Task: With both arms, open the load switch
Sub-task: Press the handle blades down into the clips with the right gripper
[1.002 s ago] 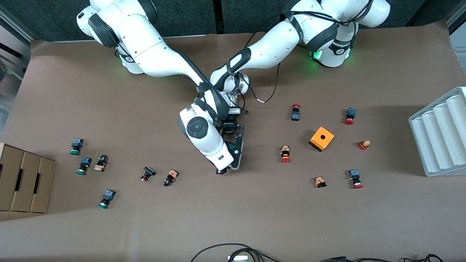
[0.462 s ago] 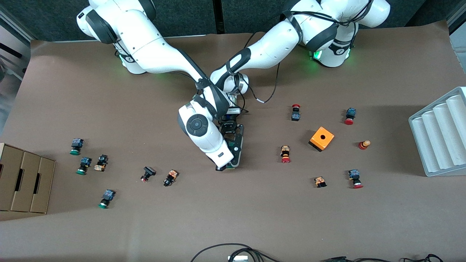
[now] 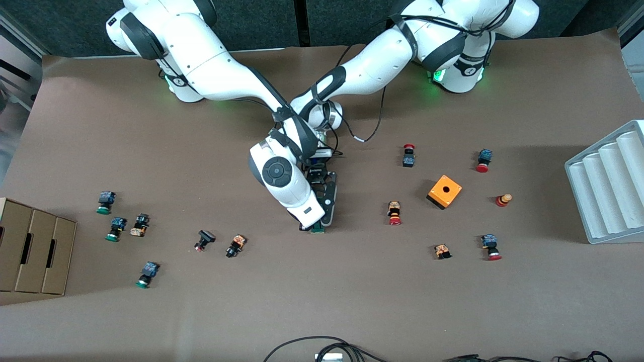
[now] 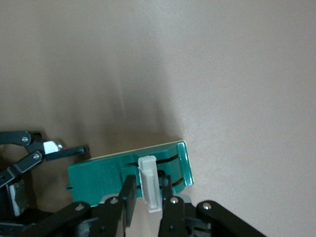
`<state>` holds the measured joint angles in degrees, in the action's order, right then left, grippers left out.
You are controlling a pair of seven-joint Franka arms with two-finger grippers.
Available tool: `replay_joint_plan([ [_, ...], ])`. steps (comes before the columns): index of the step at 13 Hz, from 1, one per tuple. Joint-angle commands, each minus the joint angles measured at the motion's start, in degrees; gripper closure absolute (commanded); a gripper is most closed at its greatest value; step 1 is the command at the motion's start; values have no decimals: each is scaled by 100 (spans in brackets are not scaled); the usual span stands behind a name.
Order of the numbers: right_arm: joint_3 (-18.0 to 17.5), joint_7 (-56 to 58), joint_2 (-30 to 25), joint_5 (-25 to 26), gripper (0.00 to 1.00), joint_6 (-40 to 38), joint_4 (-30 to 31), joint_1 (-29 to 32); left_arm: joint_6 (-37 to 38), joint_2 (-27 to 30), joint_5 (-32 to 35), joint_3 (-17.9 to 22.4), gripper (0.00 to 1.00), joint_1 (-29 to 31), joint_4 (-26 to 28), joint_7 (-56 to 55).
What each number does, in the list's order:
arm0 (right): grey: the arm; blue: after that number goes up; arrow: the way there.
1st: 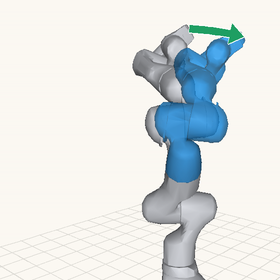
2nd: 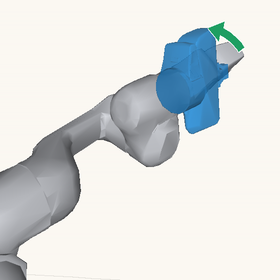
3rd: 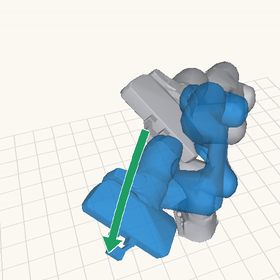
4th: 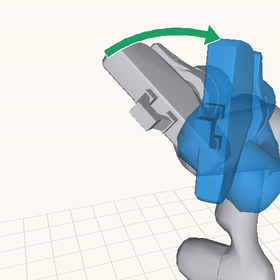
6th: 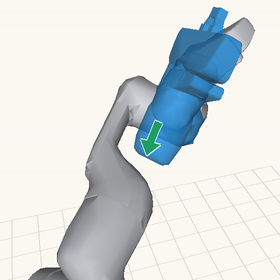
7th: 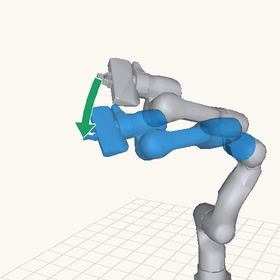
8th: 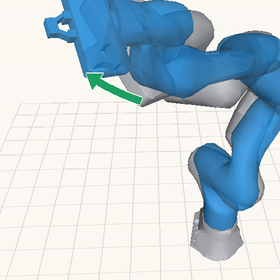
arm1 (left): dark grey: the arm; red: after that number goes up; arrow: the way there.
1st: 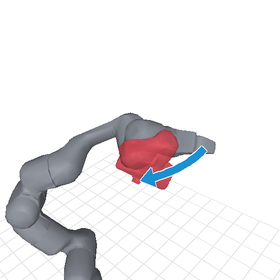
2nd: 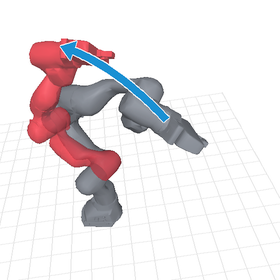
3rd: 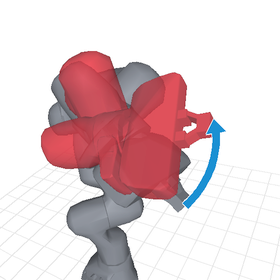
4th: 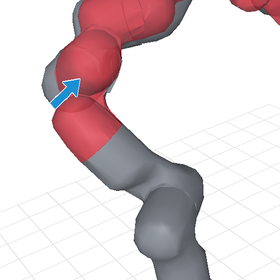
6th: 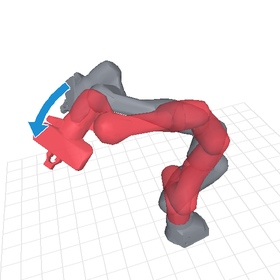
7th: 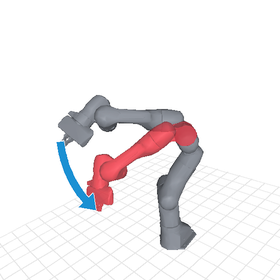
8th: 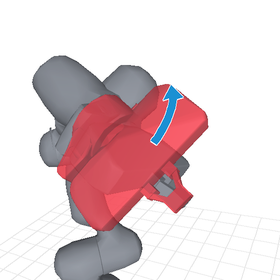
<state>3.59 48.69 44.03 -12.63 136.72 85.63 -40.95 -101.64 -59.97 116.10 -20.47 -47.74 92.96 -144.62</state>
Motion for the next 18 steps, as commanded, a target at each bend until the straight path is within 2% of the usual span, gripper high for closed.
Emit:
replay_joint_plan([
  [1, 27, -79, -281, -90, 73, -198, 217, -71, 74, -252, -192, 60, 34, -113, -191, -49],
  [18, 1, -290, -431, -81, 74, -471, 226, -97, 74, -261, -140, 69, 36, -113, -138, -5],
])
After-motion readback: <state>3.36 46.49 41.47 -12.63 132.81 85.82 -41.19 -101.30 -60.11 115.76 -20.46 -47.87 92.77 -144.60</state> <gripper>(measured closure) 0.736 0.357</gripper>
